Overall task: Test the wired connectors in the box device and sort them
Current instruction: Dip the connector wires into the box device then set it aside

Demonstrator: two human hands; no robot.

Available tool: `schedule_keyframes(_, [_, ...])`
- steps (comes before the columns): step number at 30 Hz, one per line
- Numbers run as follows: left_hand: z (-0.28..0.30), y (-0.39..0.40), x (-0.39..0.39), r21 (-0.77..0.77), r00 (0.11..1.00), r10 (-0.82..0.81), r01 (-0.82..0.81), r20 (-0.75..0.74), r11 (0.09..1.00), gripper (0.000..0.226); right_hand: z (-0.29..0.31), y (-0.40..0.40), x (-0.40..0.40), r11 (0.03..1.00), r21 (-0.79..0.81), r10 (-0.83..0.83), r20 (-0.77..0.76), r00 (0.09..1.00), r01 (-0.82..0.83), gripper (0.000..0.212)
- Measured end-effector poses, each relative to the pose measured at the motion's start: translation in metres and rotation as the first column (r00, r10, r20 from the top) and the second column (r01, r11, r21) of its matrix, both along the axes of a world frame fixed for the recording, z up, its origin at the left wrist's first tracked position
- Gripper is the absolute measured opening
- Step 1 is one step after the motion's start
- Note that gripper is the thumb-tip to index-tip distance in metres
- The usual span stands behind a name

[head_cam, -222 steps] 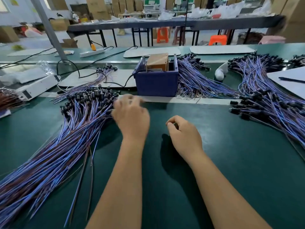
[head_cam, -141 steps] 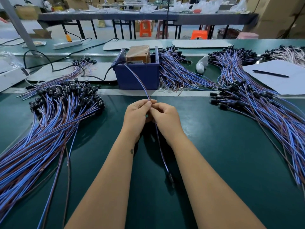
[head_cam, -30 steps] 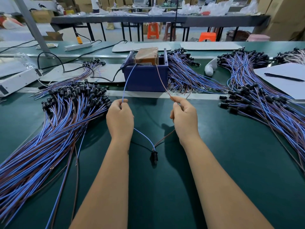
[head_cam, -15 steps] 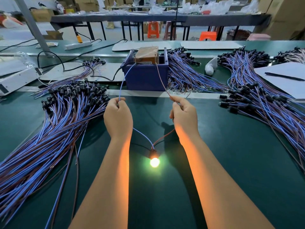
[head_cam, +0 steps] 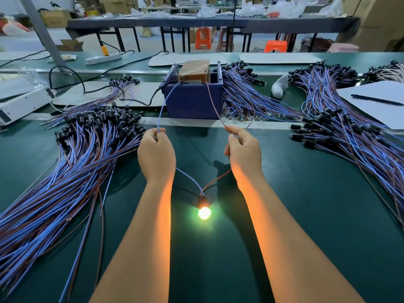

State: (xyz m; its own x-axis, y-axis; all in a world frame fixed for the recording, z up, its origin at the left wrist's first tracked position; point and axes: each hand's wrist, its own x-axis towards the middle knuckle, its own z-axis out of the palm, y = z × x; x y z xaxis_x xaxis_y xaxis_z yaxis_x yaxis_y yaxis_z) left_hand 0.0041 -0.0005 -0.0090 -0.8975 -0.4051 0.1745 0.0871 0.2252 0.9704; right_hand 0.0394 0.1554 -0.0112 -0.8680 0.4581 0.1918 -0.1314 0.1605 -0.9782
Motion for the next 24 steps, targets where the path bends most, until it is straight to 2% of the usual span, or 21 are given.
schedule_keyframes(4, [0.001,0.007,-0.002,0.055,0.987,-0.159,0.161,-0.033,0.985,0.023,0.004,-0.002,0.005,0.990,0.007,-0.137,-0.102,0.985,0.138,0.025])
schedule_keyframes(6, [0.001,0.015,0.000,0.058,0.966,-0.255,0.256,-0.033,0.965,0.023,0.006,-0.005,0.008,0.989,-0.014,-0.148,-0.150,0.978,0.147,0.022])
schedule_keyframes(9, [0.001,0.023,0.002,0.166,0.919,-0.395,0.388,0.005,0.907,0.027,0.008,-0.011,0.011,1.000,-0.013,-0.030,-0.163,0.986,0.028,0.020])
schedule_keyframes(12, [0.002,0.027,0.003,0.270,0.861,-0.509,0.487,0.011,0.830,0.029,0.006,-0.018,0.011,0.991,0.071,0.117,-0.121,0.986,-0.109,0.021])
schedule_keyframes(19, [0.004,0.027,0.005,0.321,0.839,-0.543,0.507,0.027,0.800,0.020,0.003,-0.021,0.010,0.968,0.126,0.229,-0.079,0.970,-0.218,0.015])
schedule_keyframes(21, [0.006,0.027,0.004,0.417,0.855,-0.519,0.467,0.014,0.780,0.020,0.003,-0.019,0.010,0.964,0.079,0.258,-0.069,0.964,-0.252,0.020])
schedule_keyframes(24, [0.010,0.025,0.002,0.667,0.856,-0.510,0.428,-0.082,0.610,0.021,0.002,-0.016,0.009,0.933,0.114,0.345,-0.025,0.938,-0.340,0.037])
